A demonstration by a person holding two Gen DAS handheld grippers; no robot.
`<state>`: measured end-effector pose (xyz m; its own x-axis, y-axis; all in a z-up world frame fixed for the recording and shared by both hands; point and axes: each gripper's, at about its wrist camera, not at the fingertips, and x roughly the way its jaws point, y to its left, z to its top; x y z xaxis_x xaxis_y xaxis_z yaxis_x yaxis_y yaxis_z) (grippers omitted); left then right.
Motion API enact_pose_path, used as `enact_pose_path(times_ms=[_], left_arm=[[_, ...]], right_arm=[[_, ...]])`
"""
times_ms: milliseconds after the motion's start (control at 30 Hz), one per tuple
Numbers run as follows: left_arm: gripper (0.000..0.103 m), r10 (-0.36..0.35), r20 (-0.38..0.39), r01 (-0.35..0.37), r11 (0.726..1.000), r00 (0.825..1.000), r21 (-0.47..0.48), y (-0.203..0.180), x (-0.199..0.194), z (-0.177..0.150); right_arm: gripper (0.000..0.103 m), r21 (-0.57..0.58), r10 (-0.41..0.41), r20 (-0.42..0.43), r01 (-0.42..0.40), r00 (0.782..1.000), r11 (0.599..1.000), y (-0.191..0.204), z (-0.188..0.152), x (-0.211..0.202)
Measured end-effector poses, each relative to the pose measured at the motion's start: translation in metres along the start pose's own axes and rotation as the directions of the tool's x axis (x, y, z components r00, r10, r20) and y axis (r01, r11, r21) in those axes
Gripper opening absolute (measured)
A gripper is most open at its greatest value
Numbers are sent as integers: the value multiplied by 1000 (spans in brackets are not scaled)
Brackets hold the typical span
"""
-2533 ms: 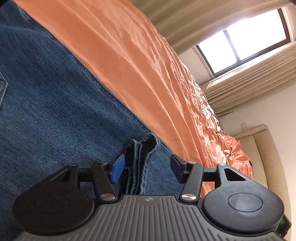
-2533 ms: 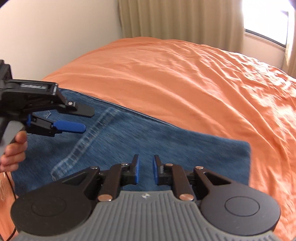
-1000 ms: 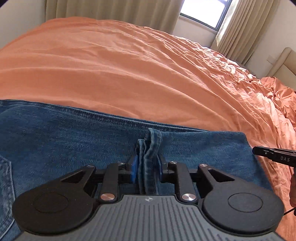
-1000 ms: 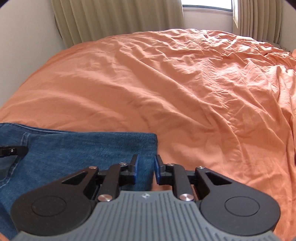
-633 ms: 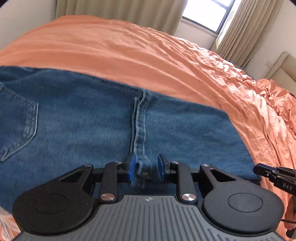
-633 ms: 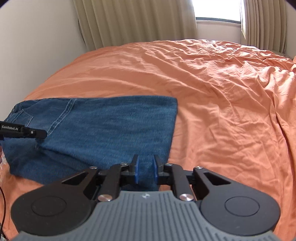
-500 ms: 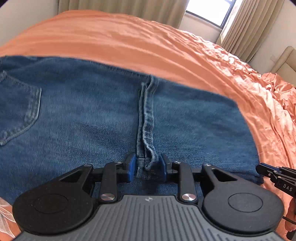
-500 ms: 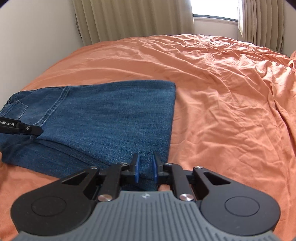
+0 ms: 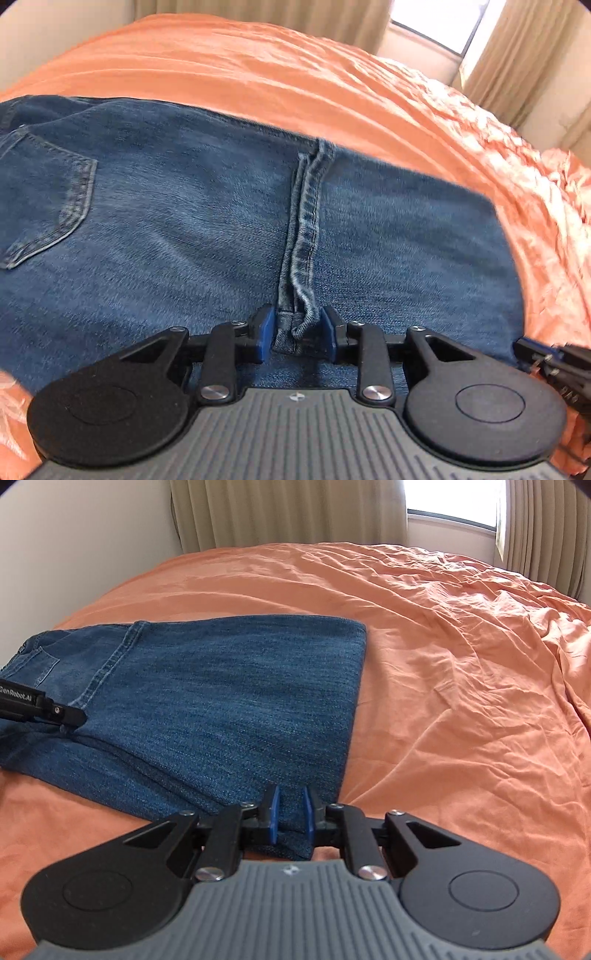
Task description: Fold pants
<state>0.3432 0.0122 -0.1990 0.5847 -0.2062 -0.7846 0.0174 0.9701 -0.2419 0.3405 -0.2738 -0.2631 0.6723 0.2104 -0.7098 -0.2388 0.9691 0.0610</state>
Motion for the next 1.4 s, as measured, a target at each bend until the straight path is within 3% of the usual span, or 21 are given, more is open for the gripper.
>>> enact_pose_path(times_ms=[200,300,467,600,700,833,1033,1100,1233,1300,1400], left_arm=[[38,-11,80,17,997,997,-78,11,-45,-1],[46,-38,123,58,985,992,-160,29,-65,2],[48,-63,217,128,944,974,-303,69,-93,8],[48,-35,285,146,914,958,-379,104,-112,6],[49,5,329,154,876,944,-457,135,-125,2],[54,109,392,152,801,913,-579,177,-139,-10],[63,206,421,196,653,884,-732,232,-142,-35],[73,230,438,225,604,869,-765,247,-140,-41],[75,257,465,292,505,847,-812,274,-129,-53],[75,256,467,324,448,846,-833,286,-118,-58],[75,227,480,374,385,847,-844,303,-99,-62]], right_arm=[[13,-106,-56,-55,50,997,993,17,24,-9],[28,-118,-28,-22,25,999,993,27,37,-24],[30,-207,21,8,-19,1000,978,66,50,-36],[30,-285,44,7,-40,999,958,103,59,-34],[30,-322,57,-1,-54,998,945,125,70,-26],[29,-380,60,-20,-63,998,923,156,87,-9],[28,-445,52,-51,-70,997,893,195,113,23],[28,-464,44,-62,-68,997,883,206,118,34],[26,-452,47,-98,-87,994,888,218,126,55],[24,-448,47,-116,-95,992,889,222,129,64],[23,-463,30,-176,-109,984,880,230,125,81]])
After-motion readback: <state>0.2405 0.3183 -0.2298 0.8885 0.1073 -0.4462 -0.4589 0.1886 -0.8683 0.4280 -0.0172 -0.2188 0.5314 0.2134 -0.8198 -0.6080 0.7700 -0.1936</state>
